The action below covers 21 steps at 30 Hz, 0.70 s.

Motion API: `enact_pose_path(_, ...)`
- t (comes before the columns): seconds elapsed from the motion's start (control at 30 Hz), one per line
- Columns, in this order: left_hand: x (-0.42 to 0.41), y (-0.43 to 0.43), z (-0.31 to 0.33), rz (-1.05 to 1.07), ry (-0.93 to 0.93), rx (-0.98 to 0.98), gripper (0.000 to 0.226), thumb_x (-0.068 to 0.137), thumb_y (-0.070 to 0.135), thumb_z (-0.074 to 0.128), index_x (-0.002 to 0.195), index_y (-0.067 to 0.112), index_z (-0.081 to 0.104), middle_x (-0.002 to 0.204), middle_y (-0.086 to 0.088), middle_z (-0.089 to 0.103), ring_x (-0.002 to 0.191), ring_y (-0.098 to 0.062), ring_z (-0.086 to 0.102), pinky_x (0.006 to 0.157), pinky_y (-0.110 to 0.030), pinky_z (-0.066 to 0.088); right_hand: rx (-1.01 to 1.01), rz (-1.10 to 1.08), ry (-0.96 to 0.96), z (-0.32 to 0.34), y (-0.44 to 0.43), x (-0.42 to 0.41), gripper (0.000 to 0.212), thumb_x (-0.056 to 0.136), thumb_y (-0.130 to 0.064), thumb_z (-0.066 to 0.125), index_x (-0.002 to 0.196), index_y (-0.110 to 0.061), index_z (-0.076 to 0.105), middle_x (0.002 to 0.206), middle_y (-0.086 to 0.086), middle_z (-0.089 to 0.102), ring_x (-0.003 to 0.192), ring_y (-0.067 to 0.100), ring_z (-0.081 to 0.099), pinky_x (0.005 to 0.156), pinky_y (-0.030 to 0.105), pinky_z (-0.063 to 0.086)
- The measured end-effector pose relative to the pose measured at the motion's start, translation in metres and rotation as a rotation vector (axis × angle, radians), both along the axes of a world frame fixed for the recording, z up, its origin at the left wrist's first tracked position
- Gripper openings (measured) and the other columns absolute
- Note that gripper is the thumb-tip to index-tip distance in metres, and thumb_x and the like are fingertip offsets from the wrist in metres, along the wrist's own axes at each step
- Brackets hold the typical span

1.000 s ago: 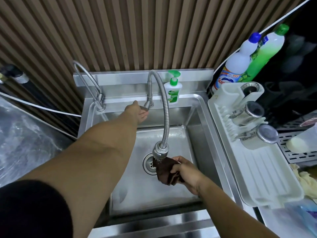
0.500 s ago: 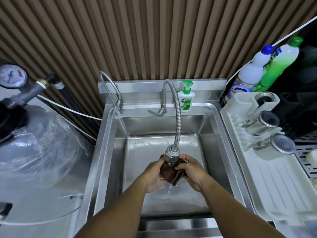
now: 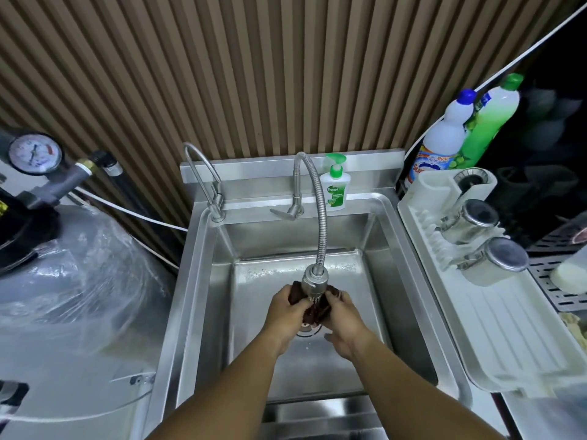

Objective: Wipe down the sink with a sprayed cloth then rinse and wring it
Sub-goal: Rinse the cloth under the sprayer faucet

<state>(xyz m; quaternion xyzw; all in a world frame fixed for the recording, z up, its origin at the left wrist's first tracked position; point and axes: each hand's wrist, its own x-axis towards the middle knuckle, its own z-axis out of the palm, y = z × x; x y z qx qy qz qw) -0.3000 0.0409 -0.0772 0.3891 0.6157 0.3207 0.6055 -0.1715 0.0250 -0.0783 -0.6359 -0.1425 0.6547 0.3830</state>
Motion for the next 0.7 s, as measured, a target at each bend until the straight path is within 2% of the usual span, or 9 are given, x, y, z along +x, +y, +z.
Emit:
enact_pose_path(0.07,0.003,0.001,0.005,0.039,0.010,-0.010,0.025,0.088,0.000,0.062,0.109,0.014,0.062,0.101,-0.010,0.072,0.085,-0.018,0.070,0.056,-0.018,0.053,0.025,-0.039,-0.005,0.003,-0.001,-0.007,0.018,0.105,-0.023,0.042,0.121,-0.019,0.051,0.115,0.008,0.068,0.104,0.023,0.066,0.070,0.033,0.048)
enact_pose_path(0.13,0.004,0.003,0.005,0.056,-0.034,-0.045,0.031,0.088,0.001,0.064,0.113,0.020,0.062,0.103,-0.007,0.073,0.092,-0.021,0.071,0.068,-0.028,0.060,0.054,-0.070,-0.019,0.005,-0.001,-0.013,0.017,0.105,-0.017,0.044,0.114,-0.015,0.057,0.106,0.013,0.072,0.092,0.025,0.070,0.069,0.037,0.056)
enact_pose_path(0.23,0.006,0.002,0.005,0.037,-0.039,-0.085,0.011,0.092,0.018,0.068,0.101,0.013,0.071,0.092,-0.009,0.077,0.091,-0.029,0.074,0.085,-0.050,0.060,0.088,-0.088,-0.053,0.005,0.001,-0.017,0.020,0.103,-0.020,0.050,0.102,-0.008,0.066,0.088,0.015,0.075,0.067,0.019,0.068,0.053,0.029,0.051)
enact_pose_path(0.3,0.009,0.002,0.005,0.056,-0.010,-0.101,0.024,0.096,0.030,0.064,0.094,0.007,0.072,0.087,-0.011,0.077,0.090,-0.032,0.074,0.083,-0.048,0.061,0.072,-0.091,-0.070,0.004,0.003,-0.020,0.027,0.099,-0.029,0.058,0.096,-0.004,0.067,0.077,0.011,0.073,0.057,0.014,0.064,0.048,0.025,0.048)
enact_pose_path(0.37,0.012,0.000,0.005,0.104,0.021,-0.140,0.034,0.098,0.039,0.060,0.090,0.008,0.072,0.084,-0.009,0.078,0.087,-0.027,0.074,0.080,-0.042,0.060,0.044,-0.087,-0.088,0.003,0.005,-0.023,0.035,0.096,-0.037,0.062,0.092,-0.003,0.068,0.070,0.009,0.069,0.049,0.013,0.059,0.044,0.025,0.044)
enact_pose_path(0.47,0.012,0.000,0.003,0.152,-0.008,-0.210,0.034,0.097,0.040,0.061,0.090,0.009,0.073,0.084,-0.009,0.078,0.087,-0.028,0.074,0.081,-0.044,0.061,0.026,-0.104,-0.083,-0.002,0.007,-0.027,0.036,0.093,-0.038,0.064,0.100,-0.003,0.066,0.077,0.012,0.070,0.054,0.017,0.060,0.045,0.027,0.046)
enact_pose_path(0.57,0.007,0.003,0.005,0.209,-0.121,-0.247,0.013,0.095,0.015,0.065,0.103,0.007,0.072,0.094,-0.016,0.076,0.092,-0.036,0.073,0.083,-0.054,0.061,0.017,-0.121,-0.147,-0.008,0.007,-0.024,0.032,0.085,-0.024,0.071,0.111,-0.007,0.062,0.094,0.014,0.074,0.079,0.026,0.073,0.062,0.034,0.058)
enact_pose_path(0.63,0.004,0.007,0.005,0.232,-0.156,-0.290,0.020,0.094,0.001,0.056,0.106,0.004,0.071,0.100,-0.021,0.074,0.094,-0.037,0.071,0.084,-0.052,0.061,-0.002,-0.117,-0.156,-0.007,0.007,-0.022,0.022,0.087,-0.010,0.063,0.109,-0.008,0.065,0.096,0.016,0.074,0.086,0.030,0.073,0.062,0.033,0.056)
enact_pose_path(0.7,0.009,0.009,0.007,0.229,-0.143,-0.316,0.025,0.090,-0.001,0.049,0.101,0.001,0.072,0.099,-0.025,0.074,0.088,-0.037,0.069,0.079,-0.050,0.059,-0.029,-0.121,-0.141,-0.004,0.006,-0.024,0.019,0.091,-0.004,0.051,0.102,-0.008,0.066,0.095,0.016,0.073,0.080,0.028,0.069,0.055,0.030,0.052)
